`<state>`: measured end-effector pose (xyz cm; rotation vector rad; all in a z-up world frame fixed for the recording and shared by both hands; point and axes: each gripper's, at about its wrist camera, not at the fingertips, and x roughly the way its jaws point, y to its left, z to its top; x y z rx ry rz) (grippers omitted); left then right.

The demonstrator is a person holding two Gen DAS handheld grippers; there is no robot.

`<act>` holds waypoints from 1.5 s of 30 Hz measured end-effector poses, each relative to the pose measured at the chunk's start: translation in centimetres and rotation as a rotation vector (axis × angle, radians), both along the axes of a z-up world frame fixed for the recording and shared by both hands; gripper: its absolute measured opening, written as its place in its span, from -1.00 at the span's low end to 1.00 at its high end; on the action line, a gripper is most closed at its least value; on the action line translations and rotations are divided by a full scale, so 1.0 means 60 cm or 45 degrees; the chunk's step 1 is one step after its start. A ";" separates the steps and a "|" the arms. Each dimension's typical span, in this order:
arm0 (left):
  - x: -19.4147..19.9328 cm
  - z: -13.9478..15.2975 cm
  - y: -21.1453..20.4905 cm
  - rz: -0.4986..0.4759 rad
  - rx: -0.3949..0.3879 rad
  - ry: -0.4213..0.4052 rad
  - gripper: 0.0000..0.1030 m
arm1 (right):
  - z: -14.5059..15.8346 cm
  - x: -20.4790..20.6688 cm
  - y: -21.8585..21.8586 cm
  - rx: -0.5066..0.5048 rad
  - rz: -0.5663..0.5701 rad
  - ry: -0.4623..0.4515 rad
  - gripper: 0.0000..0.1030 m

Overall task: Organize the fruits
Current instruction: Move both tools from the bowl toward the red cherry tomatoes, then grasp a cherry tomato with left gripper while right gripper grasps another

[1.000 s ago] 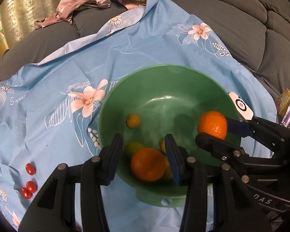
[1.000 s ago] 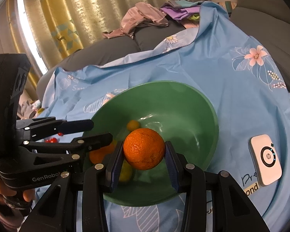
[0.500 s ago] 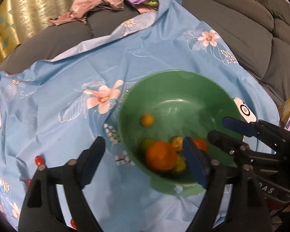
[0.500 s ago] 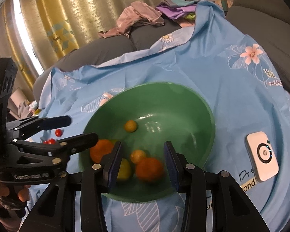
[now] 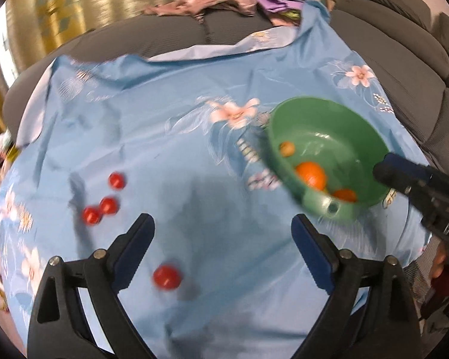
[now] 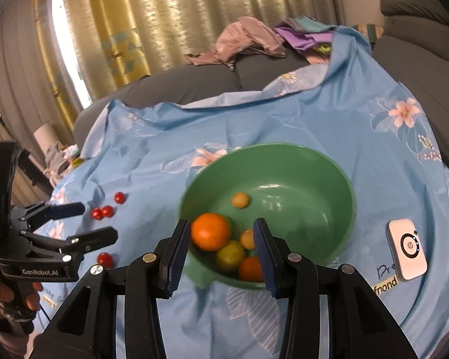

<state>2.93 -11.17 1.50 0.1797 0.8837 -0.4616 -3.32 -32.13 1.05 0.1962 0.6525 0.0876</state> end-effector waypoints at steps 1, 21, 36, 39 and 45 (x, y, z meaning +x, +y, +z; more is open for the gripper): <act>-0.007 -0.002 0.014 0.022 0.001 0.003 0.80 | 0.001 0.000 0.005 -0.003 0.012 -0.001 -0.15; -0.066 -0.061 0.154 0.205 -0.061 0.102 0.78 | -0.015 -0.003 0.136 -0.077 0.275 0.078 -0.15; 0.002 -0.121 0.104 0.116 -0.038 0.169 0.27 | -0.051 0.026 0.167 -0.110 0.332 0.171 -0.15; 0.014 -0.134 0.094 0.107 -0.013 0.175 0.23 | -0.056 0.033 0.168 -0.114 0.333 0.185 -0.15; 0.028 -0.156 0.085 0.077 0.020 0.186 -0.34 | -0.064 0.047 0.170 -0.114 0.333 0.201 -0.15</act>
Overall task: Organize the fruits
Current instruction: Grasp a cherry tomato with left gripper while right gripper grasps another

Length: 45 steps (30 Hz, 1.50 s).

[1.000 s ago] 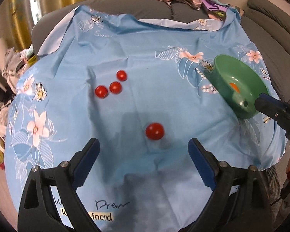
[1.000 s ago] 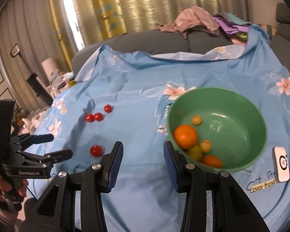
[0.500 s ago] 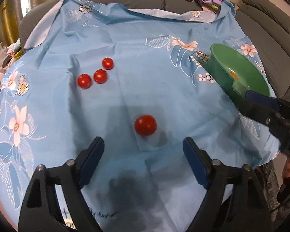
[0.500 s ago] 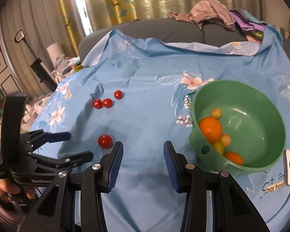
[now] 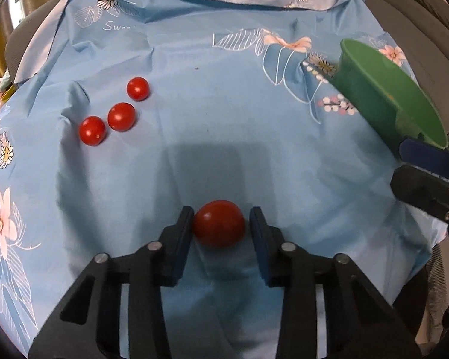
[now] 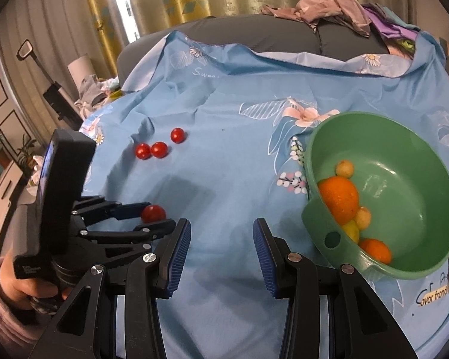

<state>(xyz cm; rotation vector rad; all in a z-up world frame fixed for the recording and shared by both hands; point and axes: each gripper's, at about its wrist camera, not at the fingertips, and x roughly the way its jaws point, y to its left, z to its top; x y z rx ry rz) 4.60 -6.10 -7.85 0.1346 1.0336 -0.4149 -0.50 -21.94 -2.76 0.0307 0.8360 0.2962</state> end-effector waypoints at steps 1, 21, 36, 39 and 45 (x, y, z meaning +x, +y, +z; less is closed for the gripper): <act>0.002 -0.001 0.001 -0.002 -0.003 -0.003 -0.39 | -0.001 0.002 0.001 -0.001 0.001 0.002 -0.15; 0.012 0.088 0.140 0.185 -0.188 -0.128 -0.38 | -0.016 0.045 0.057 -0.021 0.079 0.035 -0.15; 0.026 0.100 0.222 0.280 -0.251 -0.186 -0.38 | -0.036 0.140 0.140 0.037 0.197 0.099 -0.15; 0.032 0.097 0.231 0.292 -0.262 -0.179 -0.38 | -0.050 0.173 0.162 0.042 0.215 0.134 -0.15; 0.041 0.093 0.242 0.295 -0.274 -0.176 -0.38 | -0.066 0.217 0.208 -0.007 0.269 0.155 -0.15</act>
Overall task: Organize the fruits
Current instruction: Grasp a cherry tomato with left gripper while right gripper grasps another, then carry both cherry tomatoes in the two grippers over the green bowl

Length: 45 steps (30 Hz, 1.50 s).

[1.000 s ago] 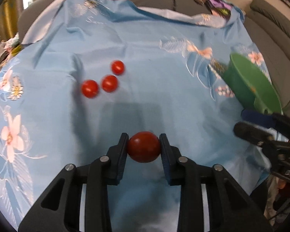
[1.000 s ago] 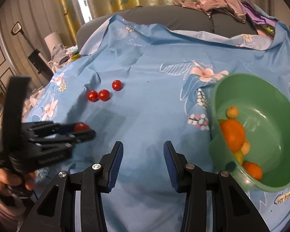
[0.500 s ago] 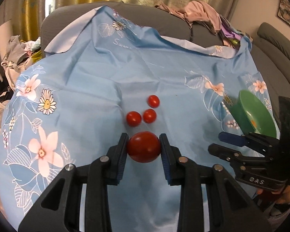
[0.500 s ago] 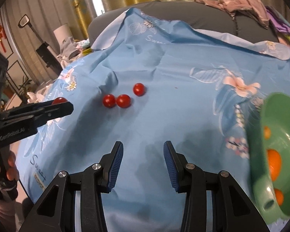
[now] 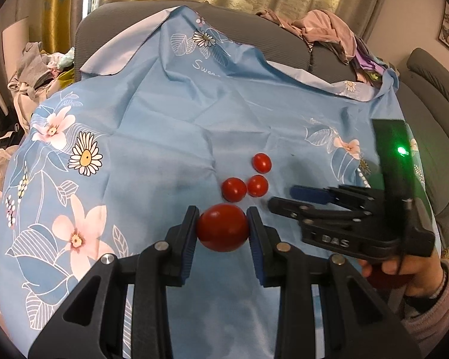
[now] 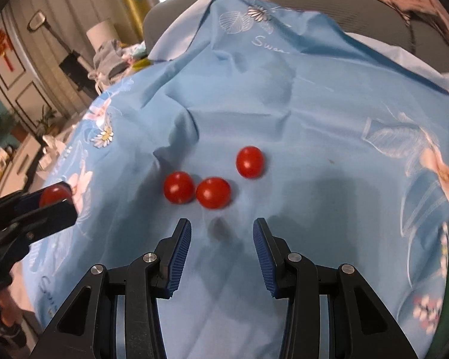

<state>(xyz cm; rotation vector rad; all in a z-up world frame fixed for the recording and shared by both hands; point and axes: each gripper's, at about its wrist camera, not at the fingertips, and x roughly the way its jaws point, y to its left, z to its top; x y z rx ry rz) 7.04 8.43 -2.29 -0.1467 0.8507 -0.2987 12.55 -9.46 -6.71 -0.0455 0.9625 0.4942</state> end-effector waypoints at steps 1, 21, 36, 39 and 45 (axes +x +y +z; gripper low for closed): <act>0.002 0.000 0.001 -0.001 0.000 0.001 -0.38 | -0.001 0.005 0.006 -0.007 0.011 -0.003 -0.15; -0.005 0.005 -0.002 -0.017 0.005 -0.002 -0.38 | -0.006 0.031 0.060 -0.172 0.134 -0.016 -0.40; -0.055 0.016 -0.059 -0.085 0.041 0.002 -0.38 | 0.066 -0.112 -0.039 -0.063 0.046 -0.142 -0.40; -0.068 0.021 -0.079 -0.116 0.045 -0.002 -0.38 | 0.072 -0.139 -0.063 -0.050 0.010 -0.158 -0.40; -0.087 0.033 -0.119 -0.172 0.061 -0.015 -0.38 | 0.087 -0.176 -0.101 -0.022 -0.039 -0.194 -0.40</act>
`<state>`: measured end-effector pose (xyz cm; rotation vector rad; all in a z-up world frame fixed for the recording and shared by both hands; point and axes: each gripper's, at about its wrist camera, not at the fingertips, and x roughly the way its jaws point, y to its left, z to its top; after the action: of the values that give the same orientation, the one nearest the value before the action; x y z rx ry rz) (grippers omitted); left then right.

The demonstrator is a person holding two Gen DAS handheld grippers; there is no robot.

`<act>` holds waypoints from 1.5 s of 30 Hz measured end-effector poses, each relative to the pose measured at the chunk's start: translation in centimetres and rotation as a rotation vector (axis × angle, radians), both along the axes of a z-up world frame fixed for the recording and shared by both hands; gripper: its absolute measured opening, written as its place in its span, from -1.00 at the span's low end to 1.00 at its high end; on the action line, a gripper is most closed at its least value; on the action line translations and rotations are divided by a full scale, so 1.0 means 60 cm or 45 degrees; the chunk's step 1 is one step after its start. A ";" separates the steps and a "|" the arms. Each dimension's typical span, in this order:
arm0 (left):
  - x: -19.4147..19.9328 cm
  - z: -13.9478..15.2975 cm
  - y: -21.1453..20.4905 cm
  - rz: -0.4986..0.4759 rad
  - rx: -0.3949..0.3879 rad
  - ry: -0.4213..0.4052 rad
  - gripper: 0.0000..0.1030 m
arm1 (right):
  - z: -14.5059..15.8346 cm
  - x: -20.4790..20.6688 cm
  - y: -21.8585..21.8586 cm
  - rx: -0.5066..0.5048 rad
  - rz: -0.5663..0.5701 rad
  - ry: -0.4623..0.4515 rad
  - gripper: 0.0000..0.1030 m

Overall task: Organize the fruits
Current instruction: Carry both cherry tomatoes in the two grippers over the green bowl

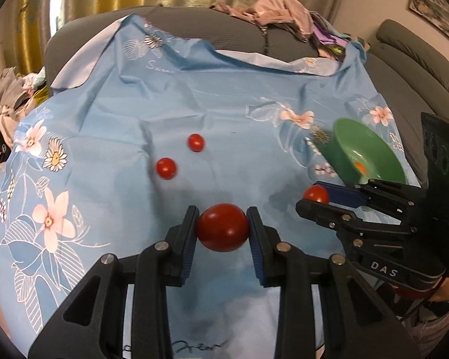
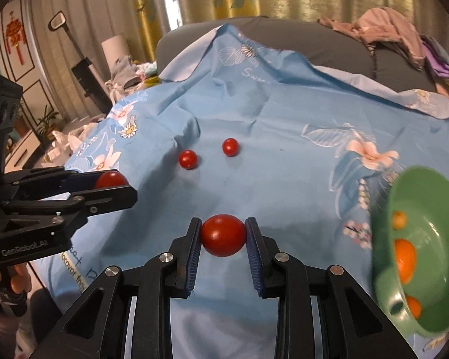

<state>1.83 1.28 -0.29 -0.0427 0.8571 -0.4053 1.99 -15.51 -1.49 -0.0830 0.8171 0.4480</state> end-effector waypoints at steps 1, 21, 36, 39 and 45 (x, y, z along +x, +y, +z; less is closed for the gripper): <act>-0.003 0.002 -0.008 -0.011 0.004 -0.003 -0.38 | 0.003 -0.006 -0.006 0.006 -0.006 -0.006 -0.40; 0.000 0.038 -0.169 -0.247 0.080 -0.055 -0.38 | 0.027 -0.055 -0.145 0.101 -0.208 -0.099 -0.40; 0.012 0.057 -0.285 -0.420 0.120 -0.090 -0.38 | 0.032 -0.064 -0.247 0.165 -0.384 -0.138 -0.40; 0.012 0.058 -0.305 -0.453 0.131 -0.094 -0.38 | 0.031 -0.066 -0.263 0.175 -0.411 -0.141 -0.40; 0.019 0.056 -0.339 -0.495 0.142 -0.094 -0.38 | 0.026 -0.069 -0.290 0.188 -0.465 -0.140 -0.40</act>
<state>3.00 -19.09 3.06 0.2440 0.8135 -0.7180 -2.16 -32.93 0.08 0.1753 0.6708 0.1553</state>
